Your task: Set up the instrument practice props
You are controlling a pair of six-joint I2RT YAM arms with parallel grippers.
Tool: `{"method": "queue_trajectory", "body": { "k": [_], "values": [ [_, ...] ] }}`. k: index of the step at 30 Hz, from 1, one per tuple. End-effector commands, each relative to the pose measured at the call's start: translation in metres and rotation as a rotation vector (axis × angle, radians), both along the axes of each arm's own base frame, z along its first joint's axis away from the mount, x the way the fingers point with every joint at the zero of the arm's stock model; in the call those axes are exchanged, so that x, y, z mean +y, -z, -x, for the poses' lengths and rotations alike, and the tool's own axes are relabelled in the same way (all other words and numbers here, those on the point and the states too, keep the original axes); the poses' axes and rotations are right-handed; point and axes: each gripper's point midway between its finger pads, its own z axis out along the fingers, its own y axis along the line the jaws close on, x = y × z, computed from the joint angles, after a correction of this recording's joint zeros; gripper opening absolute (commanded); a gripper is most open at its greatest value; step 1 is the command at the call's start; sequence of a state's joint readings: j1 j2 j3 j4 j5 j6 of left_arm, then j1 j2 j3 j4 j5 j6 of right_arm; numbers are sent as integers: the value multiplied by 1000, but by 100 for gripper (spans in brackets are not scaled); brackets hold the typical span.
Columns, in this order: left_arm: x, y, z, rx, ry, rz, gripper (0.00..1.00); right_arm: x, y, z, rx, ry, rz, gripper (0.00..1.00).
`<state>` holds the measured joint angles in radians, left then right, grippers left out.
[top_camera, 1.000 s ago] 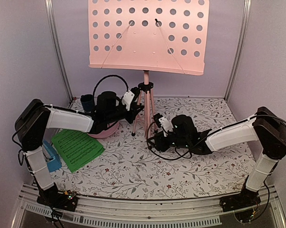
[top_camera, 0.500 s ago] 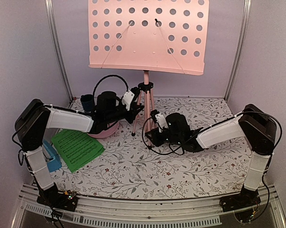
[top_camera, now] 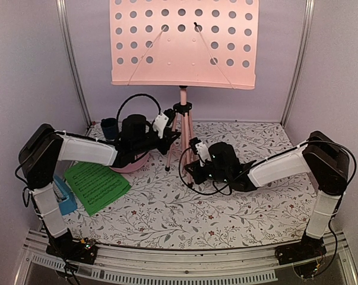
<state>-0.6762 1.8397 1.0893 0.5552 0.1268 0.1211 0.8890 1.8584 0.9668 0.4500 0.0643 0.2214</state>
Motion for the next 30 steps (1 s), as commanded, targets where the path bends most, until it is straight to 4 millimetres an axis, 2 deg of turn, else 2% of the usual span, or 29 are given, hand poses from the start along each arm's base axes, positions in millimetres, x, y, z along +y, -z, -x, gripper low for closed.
{"method": "queue_trajectory", "body": {
  "k": [1, 5, 13, 18, 24, 30],
  "values": [
    [13, -10, -7, -46, -46, -26, 0, -23, -23, 2, 24, 86, -43, 0],
    [18, -9, -7, -61, -60, -48, 0, -34, -22, 12, 38, 97, -18, 0],
    [34, -13, -3, -94, -106, -119, 0, -52, 10, 37, 99, 101, 48, 0],
    [48, -13, 7, -96, -123, -158, 0, -66, 17, 49, 125, 115, 61, 0],
    [59, 6, 13, -42, -122, -212, 0, -78, 14, 60, 126, 114, 86, 0],
    [70, 21, 26, 6, -113, -188, 0, -72, 12, 79, 95, 63, 140, 0]
  ]
}}
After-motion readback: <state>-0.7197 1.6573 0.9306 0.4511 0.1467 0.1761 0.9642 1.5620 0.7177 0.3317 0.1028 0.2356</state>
